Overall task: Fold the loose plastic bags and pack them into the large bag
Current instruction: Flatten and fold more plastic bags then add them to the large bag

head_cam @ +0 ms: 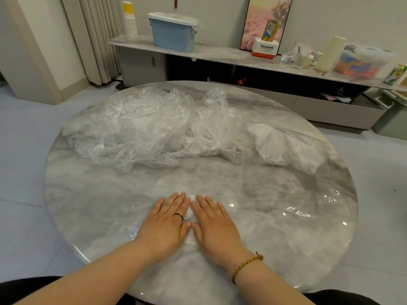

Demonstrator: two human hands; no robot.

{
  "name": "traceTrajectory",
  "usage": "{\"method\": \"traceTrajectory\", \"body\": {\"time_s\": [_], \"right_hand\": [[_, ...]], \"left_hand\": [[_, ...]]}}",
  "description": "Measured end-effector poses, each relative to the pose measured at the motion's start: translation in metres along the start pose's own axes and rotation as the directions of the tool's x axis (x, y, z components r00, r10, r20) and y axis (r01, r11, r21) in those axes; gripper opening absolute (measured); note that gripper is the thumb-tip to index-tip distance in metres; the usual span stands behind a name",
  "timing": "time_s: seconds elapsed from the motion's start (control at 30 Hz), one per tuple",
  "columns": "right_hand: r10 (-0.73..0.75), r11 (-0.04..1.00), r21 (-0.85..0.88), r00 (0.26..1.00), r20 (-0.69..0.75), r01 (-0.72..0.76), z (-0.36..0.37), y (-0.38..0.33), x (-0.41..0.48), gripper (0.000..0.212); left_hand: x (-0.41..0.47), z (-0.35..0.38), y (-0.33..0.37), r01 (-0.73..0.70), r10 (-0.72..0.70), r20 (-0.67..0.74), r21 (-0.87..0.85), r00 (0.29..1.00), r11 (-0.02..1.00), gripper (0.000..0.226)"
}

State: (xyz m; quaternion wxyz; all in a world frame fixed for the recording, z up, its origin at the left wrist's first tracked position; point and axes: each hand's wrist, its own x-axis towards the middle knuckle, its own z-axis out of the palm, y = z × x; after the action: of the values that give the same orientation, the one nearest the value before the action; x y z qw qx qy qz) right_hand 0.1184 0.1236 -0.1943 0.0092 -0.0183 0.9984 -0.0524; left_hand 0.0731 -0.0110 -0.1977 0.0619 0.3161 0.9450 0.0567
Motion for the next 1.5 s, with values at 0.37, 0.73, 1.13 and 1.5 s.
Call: {"method": "traceTrajectory", "body": {"time_s": [0.37,0.73,1.13,1.5], "right_hand": [[-0.249,0.966,-0.004,0.925,-0.287,0.259,-0.027,0.013,-0.016,0.011],[-0.088,0.989,-0.138,0.954,-0.286,0.05,-0.022,0.025,-0.007,0.039],[-0.501,0.862,0.034,0.861,-0.09,0.506,-0.015,-0.001,-0.041,0.03],[-0.003,0.749,0.662,0.999,-0.047,0.034,-0.036,0.008,-0.033,0.013]], "left_hand": [[0.009,-0.037,-0.024,0.252,-0.29,-0.039,-0.395,0.956,0.883,0.023],[-0.008,-0.037,-0.021,0.189,-0.171,0.088,-0.302,0.981,0.934,0.02],[-0.022,-0.034,-0.022,0.021,-0.055,-0.116,-0.278,0.992,0.96,0.018],[-0.032,-0.037,-0.017,-0.038,0.12,0.12,-0.531,0.986,0.846,0.107]]}}
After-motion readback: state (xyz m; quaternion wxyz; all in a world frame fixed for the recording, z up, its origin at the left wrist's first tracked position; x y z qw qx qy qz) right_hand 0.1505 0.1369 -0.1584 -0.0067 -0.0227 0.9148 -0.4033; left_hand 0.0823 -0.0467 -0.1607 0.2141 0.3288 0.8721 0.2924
